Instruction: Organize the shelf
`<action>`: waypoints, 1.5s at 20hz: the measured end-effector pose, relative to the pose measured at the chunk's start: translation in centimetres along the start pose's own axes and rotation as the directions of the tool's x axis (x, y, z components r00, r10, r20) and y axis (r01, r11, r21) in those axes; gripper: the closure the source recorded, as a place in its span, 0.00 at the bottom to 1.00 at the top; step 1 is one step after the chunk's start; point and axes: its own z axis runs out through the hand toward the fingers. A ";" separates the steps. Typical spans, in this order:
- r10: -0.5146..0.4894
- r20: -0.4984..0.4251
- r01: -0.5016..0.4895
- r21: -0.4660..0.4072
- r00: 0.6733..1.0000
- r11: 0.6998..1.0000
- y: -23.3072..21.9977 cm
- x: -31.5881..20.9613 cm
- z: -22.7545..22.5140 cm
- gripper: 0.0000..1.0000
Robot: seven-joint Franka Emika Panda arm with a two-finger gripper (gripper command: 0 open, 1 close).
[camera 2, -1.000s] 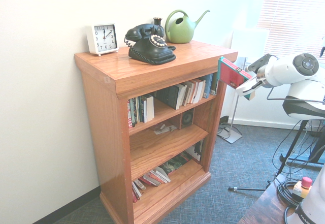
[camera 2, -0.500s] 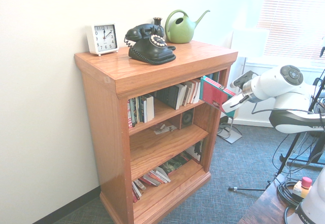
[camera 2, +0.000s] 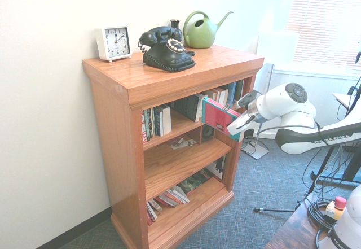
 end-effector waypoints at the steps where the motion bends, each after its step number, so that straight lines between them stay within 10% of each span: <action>1: -0.005 0.002 0.005 0.007 1.000 1.000 -0.7 0.1 0.5 1.00; 30: 0.118 0.152 -0.134 0.106 0.981 0.985 -7.0 0.5 10.7 1.00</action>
